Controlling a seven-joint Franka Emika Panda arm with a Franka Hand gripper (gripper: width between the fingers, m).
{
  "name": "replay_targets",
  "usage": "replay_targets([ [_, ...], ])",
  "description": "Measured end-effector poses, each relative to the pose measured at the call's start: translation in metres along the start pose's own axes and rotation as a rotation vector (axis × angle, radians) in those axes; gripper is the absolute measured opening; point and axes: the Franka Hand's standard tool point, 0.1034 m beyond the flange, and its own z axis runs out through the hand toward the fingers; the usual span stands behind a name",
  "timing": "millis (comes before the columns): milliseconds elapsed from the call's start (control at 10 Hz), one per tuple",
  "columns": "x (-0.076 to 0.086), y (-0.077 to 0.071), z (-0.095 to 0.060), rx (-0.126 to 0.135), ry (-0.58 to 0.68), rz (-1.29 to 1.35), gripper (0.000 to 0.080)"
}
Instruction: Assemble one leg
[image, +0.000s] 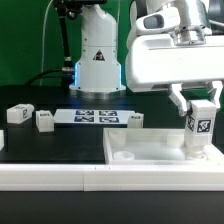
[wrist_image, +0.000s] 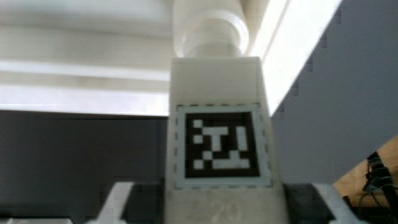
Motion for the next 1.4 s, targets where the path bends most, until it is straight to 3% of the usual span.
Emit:
replay_targets([
  [700, -0.0054, -0.0025, 0.0077, 0.002, 0.000, -0.002, 0.0292],
  [900, -0.0068, -0.0026, 0.0083, 0.002, -0.006, -0.002, 0.0531],
  [1000, -0.0070, -0.0026, 0.0084, 0.002, -0.007, -0.002, 0.0612],
  [1400, -0.0073, -0.0026, 0.0087, 0.002, -0.007, -0.002, 0.0648],
])
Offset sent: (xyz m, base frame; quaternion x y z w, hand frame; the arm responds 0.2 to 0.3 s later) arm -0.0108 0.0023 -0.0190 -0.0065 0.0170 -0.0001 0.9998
